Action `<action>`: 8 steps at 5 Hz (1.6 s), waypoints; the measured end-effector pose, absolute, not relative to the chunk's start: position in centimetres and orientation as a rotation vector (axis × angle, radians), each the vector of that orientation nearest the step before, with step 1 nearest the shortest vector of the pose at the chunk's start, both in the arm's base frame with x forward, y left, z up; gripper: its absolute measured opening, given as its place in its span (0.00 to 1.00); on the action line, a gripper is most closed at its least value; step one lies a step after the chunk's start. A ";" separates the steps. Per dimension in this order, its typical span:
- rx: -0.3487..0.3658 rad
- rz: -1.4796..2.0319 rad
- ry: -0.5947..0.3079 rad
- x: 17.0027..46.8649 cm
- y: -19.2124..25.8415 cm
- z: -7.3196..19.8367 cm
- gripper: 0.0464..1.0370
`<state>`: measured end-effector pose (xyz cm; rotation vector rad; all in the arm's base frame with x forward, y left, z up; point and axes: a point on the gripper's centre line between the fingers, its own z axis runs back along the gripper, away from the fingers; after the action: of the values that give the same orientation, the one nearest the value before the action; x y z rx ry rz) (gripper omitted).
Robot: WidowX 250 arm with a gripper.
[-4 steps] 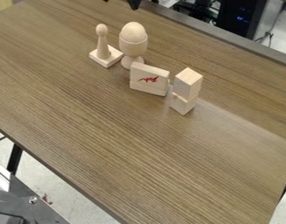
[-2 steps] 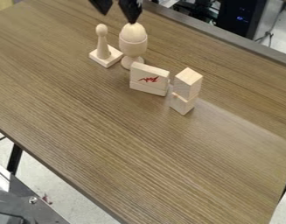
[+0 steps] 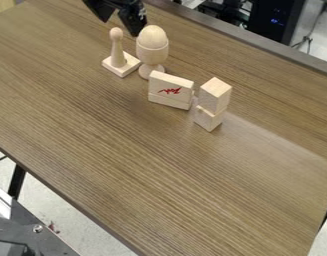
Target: Move the figure from the square block with hole to the table
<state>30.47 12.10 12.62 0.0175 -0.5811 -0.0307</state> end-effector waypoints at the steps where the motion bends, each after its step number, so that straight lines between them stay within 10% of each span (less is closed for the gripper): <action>1: 0.037 -0.093 -0.568 30.1 12.3 12.4 0.96; 8: 0.088 -0.212 -0.446 33.3 16.6 9.3 0.96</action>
<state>33.35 16.56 9.30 0.0881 -0.4456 -0.2117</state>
